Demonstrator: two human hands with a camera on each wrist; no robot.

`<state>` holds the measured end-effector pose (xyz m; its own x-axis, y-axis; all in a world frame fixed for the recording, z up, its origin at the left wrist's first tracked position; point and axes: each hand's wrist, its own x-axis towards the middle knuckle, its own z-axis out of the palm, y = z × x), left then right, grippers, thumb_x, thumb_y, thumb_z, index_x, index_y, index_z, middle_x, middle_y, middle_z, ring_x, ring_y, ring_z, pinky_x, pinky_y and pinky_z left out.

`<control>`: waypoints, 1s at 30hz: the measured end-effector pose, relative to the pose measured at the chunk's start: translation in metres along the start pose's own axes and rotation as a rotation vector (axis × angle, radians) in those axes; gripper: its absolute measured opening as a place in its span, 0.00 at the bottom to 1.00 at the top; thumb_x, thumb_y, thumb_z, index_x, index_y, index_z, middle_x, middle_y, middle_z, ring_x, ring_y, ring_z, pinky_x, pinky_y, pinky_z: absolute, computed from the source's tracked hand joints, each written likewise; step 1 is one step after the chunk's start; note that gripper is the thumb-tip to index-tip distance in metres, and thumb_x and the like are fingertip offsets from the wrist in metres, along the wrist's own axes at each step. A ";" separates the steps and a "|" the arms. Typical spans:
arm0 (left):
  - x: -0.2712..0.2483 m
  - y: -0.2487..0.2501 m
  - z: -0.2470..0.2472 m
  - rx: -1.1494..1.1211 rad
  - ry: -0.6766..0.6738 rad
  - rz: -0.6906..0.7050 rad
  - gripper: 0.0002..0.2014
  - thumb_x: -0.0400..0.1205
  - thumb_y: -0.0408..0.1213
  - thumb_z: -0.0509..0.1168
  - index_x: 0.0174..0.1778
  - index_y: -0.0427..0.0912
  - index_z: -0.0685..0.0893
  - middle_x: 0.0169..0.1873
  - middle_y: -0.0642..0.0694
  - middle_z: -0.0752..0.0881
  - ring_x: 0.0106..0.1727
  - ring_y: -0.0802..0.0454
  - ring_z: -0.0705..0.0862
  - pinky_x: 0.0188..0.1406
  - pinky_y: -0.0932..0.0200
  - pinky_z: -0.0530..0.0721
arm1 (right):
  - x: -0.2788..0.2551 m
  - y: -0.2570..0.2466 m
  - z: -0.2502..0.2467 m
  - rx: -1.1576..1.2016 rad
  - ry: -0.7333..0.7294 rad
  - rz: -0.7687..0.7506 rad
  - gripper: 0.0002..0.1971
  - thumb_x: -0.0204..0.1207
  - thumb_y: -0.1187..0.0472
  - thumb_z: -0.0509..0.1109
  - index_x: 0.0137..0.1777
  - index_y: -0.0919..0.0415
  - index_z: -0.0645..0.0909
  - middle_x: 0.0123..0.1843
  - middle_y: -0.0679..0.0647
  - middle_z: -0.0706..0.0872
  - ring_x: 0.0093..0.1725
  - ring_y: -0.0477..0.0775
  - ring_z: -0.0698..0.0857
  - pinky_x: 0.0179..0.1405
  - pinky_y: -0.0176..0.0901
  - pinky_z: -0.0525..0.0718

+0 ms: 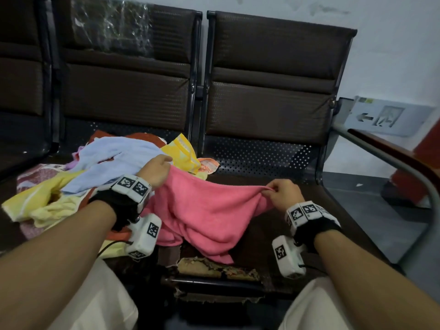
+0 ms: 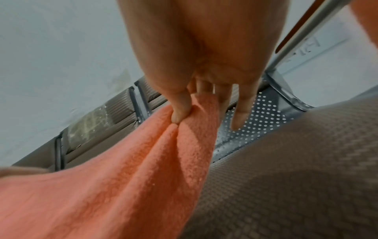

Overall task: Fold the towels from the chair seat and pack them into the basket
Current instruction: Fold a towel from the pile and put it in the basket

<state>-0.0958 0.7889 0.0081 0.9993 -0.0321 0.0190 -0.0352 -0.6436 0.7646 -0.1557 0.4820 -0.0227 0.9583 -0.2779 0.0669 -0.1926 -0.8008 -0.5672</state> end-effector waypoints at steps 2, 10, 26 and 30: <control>-0.001 -0.008 0.000 0.166 -0.015 0.054 0.21 0.85 0.27 0.50 0.75 0.32 0.68 0.74 0.32 0.70 0.76 0.39 0.69 0.75 0.53 0.65 | 0.003 0.008 -0.002 0.033 0.023 0.064 0.02 0.73 0.57 0.76 0.39 0.51 0.87 0.37 0.51 0.86 0.43 0.52 0.85 0.41 0.38 0.76; -0.015 -0.016 -0.008 0.377 0.088 0.188 0.08 0.78 0.29 0.67 0.49 0.33 0.89 0.50 0.34 0.88 0.56 0.36 0.83 0.58 0.51 0.79 | -0.003 0.015 -0.008 0.284 -0.014 0.183 0.12 0.77 0.55 0.72 0.35 0.59 0.78 0.30 0.54 0.81 0.28 0.50 0.81 0.28 0.40 0.78; -0.073 0.070 -0.016 -0.584 0.245 0.308 0.06 0.81 0.27 0.60 0.46 0.39 0.82 0.37 0.50 0.82 0.44 0.53 0.78 0.47 0.58 0.76 | -0.032 -0.044 -0.078 0.706 0.392 -0.091 0.08 0.77 0.58 0.72 0.45 0.63 0.84 0.36 0.51 0.84 0.39 0.48 0.81 0.38 0.35 0.80; -0.068 0.101 -0.051 -0.526 0.426 0.389 0.07 0.80 0.29 0.61 0.46 0.42 0.83 0.38 0.52 0.83 0.44 0.56 0.79 0.44 0.67 0.75 | -0.030 -0.063 -0.116 0.665 0.528 -0.136 0.11 0.76 0.60 0.73 0.51 0.68 0.85 0.43 0.56 0.86 0.44 0.50 0.82 0.45 0.36 0.77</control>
<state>-0.1671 0.7650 0.1164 0.8387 0.1840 0.5126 -0.4799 -0.1956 0.8553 -0.1970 0.4793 0.1064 0.7084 -0.5449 0.4487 0.2386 -0.4134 -0.8787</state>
